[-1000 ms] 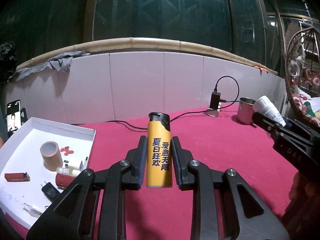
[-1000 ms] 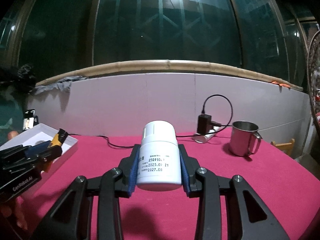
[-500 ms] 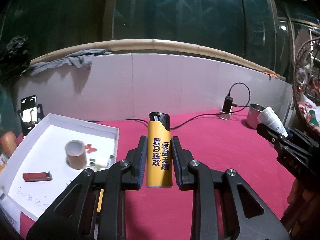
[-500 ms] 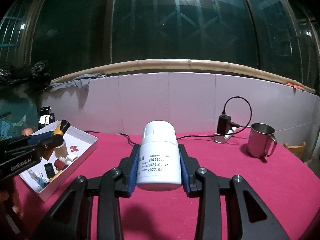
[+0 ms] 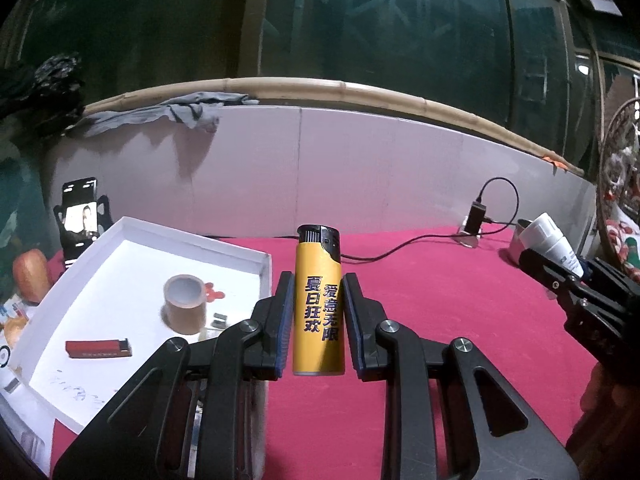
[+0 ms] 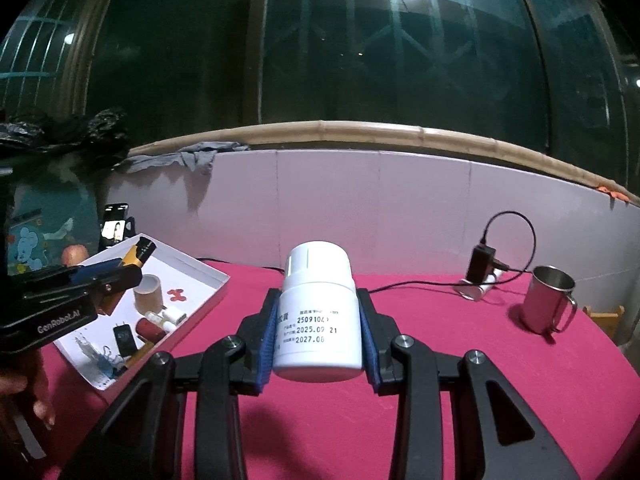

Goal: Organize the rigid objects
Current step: 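Lift the yellow lighter and pill bottle toward the white tray with both tools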

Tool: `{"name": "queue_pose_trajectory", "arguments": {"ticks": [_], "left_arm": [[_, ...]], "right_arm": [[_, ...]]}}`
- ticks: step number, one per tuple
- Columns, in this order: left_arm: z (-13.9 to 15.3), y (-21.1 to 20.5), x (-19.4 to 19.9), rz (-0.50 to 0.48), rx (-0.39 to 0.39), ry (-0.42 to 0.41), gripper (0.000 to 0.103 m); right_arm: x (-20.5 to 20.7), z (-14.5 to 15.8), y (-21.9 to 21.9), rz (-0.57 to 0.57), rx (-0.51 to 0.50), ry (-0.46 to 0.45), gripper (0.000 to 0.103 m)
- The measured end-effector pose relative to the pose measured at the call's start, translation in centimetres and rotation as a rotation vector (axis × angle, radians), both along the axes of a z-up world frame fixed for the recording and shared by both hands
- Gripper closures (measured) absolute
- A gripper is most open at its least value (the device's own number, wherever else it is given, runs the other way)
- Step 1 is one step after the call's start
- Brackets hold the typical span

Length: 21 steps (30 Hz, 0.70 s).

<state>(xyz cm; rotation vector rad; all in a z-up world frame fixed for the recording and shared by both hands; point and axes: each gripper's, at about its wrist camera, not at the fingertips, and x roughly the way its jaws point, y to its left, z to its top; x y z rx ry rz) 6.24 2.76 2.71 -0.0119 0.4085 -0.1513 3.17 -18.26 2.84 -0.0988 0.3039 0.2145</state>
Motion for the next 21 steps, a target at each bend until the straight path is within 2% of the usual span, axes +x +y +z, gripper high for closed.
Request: {"name": "queue_pose_trajectory", "arguments": {"ticks": [21], "left_arm": [[-1.1,6.5,0.7,0.105,-0.039,0.048,0.080]], "right_arm": [[2.8,0.7,8.4,0.217,-0.015,0.123,0.067]]}}
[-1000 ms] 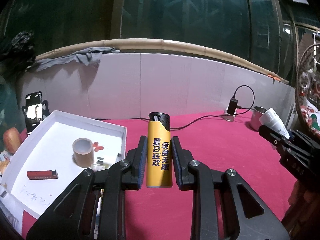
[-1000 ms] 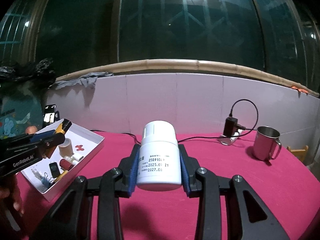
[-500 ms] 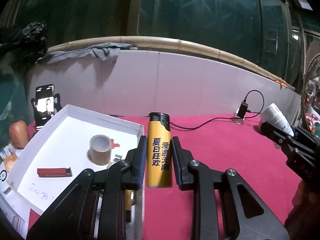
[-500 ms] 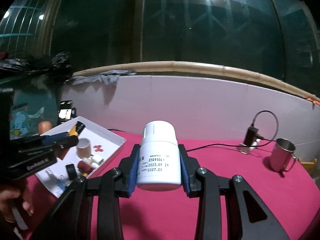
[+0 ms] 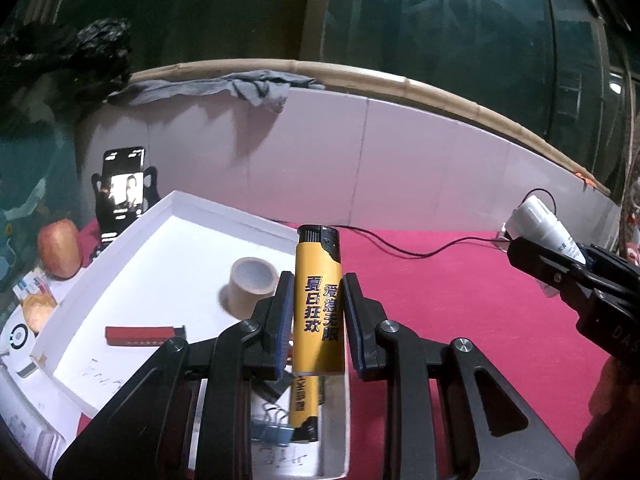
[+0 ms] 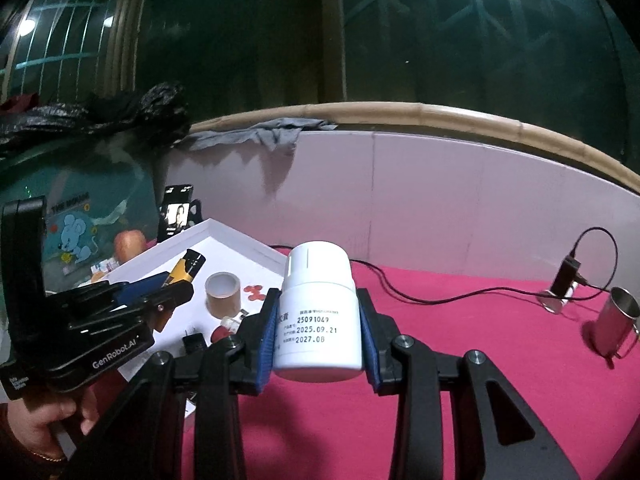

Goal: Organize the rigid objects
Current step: 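Lift the yellow lighter and pill bottle toward the white tray with both tools, then lower the yellow lighter and pill bottle into the tray and open both tools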

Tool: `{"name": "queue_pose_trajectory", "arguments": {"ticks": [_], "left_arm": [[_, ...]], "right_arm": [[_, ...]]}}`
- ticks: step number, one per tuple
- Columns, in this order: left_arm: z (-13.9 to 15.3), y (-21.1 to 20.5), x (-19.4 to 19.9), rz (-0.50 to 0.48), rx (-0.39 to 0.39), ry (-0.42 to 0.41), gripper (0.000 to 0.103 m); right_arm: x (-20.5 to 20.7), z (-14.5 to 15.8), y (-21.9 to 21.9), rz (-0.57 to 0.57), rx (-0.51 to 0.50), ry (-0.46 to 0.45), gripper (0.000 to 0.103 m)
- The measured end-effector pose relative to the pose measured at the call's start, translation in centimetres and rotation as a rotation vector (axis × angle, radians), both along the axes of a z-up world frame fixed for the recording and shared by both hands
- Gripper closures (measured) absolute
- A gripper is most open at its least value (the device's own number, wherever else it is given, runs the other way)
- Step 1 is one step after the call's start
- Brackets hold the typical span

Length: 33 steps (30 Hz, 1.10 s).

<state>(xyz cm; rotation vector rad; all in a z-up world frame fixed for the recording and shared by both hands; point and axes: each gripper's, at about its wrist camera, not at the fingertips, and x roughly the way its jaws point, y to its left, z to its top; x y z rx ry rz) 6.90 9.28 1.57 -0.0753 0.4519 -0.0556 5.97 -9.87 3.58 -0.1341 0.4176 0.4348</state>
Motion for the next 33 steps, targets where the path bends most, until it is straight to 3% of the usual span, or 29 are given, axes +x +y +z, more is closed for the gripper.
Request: {"name": "queue_pose_trajectory", "arguments": {"ticks": [11,20,33], "left_arm": [[-0.3,4.0,0.8,0.070,-0.014,0.034,0.080],[1.0,9.3,1.6,0.185,0.002,0.039,0.080],[0.3,12.1,4.3,0.251,0.082,0.119,0.080]], "right_arm": [[1.5,0.0,3.9,0.074,-0.030,0.049,0.067],[2.2,0.4,8.0,0.146,-0.059,0.076,0.067],[4.2,-1.6,13.4,0.202,-0.134,0.163,0.067]]}}
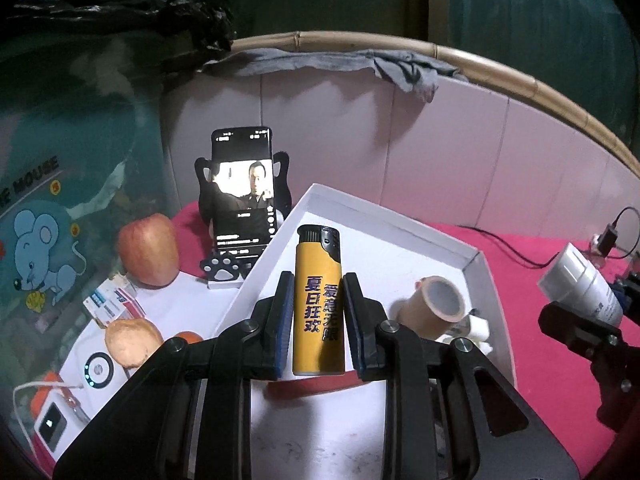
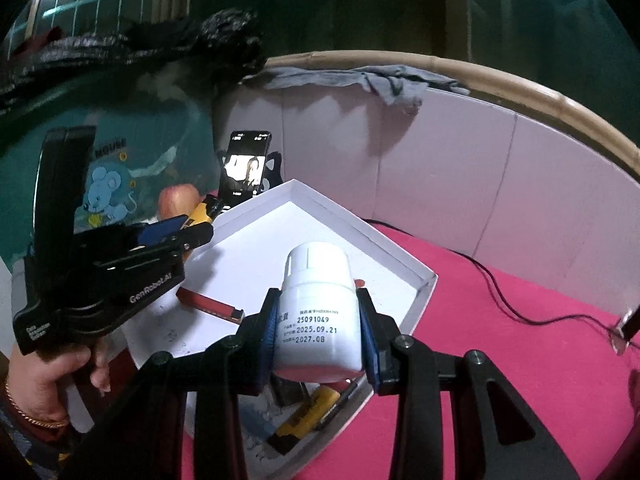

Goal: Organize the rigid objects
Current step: 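Lower the yellow lighter and pill bottle into the tray and open both tools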

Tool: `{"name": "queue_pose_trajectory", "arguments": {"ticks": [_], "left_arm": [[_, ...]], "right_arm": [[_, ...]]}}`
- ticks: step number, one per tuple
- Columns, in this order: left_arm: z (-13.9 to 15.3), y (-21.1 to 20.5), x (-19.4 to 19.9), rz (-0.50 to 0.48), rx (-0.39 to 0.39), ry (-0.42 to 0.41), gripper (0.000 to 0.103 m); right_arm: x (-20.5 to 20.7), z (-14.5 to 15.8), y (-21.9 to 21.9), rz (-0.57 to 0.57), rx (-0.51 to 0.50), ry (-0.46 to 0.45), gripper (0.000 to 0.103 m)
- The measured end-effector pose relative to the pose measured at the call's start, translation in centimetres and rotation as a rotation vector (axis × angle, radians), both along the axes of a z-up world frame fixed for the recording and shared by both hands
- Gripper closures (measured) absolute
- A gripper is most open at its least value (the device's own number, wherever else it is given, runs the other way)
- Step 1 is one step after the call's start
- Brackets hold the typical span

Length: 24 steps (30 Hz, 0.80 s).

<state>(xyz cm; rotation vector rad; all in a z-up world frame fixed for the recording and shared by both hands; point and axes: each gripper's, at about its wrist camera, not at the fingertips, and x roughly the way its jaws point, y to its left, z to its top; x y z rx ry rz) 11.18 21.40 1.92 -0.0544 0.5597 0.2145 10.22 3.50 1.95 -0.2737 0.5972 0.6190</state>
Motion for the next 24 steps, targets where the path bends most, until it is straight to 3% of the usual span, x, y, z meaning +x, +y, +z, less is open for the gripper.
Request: {"name": "queue_pose_trajectory", "arguments": {"ticks": [9,24], "left_arm": [[-1.0,1.4,2.3,0.014,0.018,0.084,0.080],[-2.7,1.9,4.7,0.006,-0.011,0.191,0.080]], "right_arm": [[1.0,-1.0,3.3,0.032,-0.030,0.043,0.067],[2.6,-5.9,6.4,0.018,-0.088,0.155,0.067]]}}
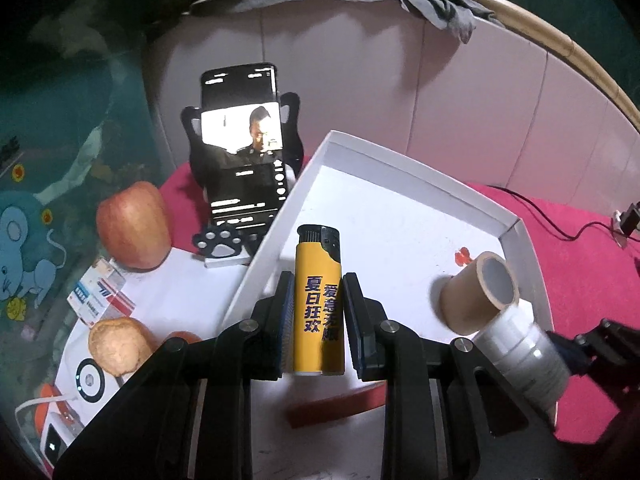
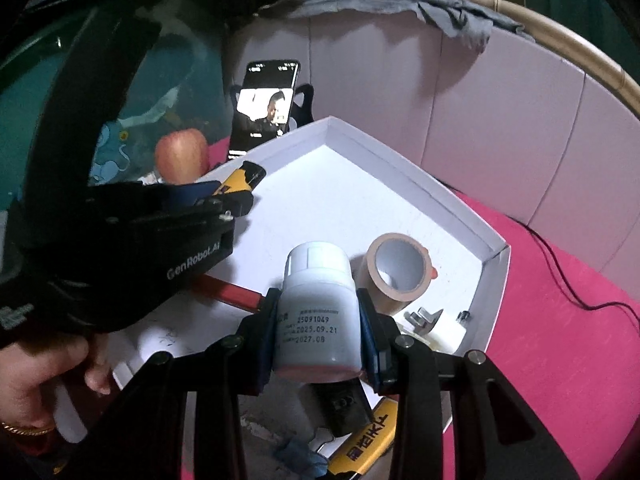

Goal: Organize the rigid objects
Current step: 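Lower the yellow lighter and pill bottle into the tray and open both tools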

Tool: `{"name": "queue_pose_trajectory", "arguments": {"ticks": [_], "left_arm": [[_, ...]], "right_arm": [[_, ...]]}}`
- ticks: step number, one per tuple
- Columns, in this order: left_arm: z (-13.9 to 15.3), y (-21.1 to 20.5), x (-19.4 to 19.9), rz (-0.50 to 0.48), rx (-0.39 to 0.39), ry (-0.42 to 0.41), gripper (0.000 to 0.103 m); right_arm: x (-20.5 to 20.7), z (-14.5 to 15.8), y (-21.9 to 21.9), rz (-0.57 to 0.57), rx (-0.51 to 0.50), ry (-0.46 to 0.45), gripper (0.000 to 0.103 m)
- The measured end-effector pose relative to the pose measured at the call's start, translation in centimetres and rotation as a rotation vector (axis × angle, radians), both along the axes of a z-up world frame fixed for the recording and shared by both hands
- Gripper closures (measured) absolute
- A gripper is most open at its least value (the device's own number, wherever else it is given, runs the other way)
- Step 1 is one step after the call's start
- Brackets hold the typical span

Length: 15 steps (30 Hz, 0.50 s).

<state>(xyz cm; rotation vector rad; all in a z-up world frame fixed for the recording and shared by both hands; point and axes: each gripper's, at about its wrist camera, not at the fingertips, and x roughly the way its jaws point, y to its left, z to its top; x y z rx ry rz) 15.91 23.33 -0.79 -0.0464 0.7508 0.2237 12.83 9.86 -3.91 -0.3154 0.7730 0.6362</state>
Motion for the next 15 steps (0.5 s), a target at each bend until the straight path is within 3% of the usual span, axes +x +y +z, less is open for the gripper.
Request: {"name": "queue_pose_trajectory", "arguments": {"ticks": [5,7,8,9,11,13,14,15], "left_arm": [[0.8,-0.4,0.1,0.009,0.019,-0.016,0.079],[1.2,-0.1,-0.1,0.028,0.026,-0.026,0.075],[1.3,0.1,-0.2,0.035,0.027,-0.030,0.063],[1.4,0.2,-0.3,0.042,0.026,-0.035,0.039],[1.7,0.6,-0.8,0.053,0.019,-0.058,0.014],[2.1,1.0,-1.3,0.064,0.011,-0.074,0.013],[2.2,1.1,-1.4,0.069,0.006,-0.074,0.010],[2.3,1.2,-1.6,0.075,0.005,-0.077,0.000]], "right_arm": [[0.1,-0.7,0.2,-0.010,-0.019,-0.008,0.067],[0.1,-0.9,0.3,-0.011,-0.019,-0.010,0.067],[0.0,-1.0,0.4,-0.010,-0.020,-0.010,0.067],[0.0,-1.1,0.5,-0.007,-0.021,-0.010,0.067],[-0.2,-1.2,0.5,-0.003,-0.022,-0.014,0.066],[-0.3,-1.3,0.6,0.000,-0.025,-0.016,0.043],[-0.4,-1.3,0.5,-0.001,-0.019,-0.021,0.015],[-0.5,-1.3,0.4,-0.003,-0.013,-0.030,0.001]]}}
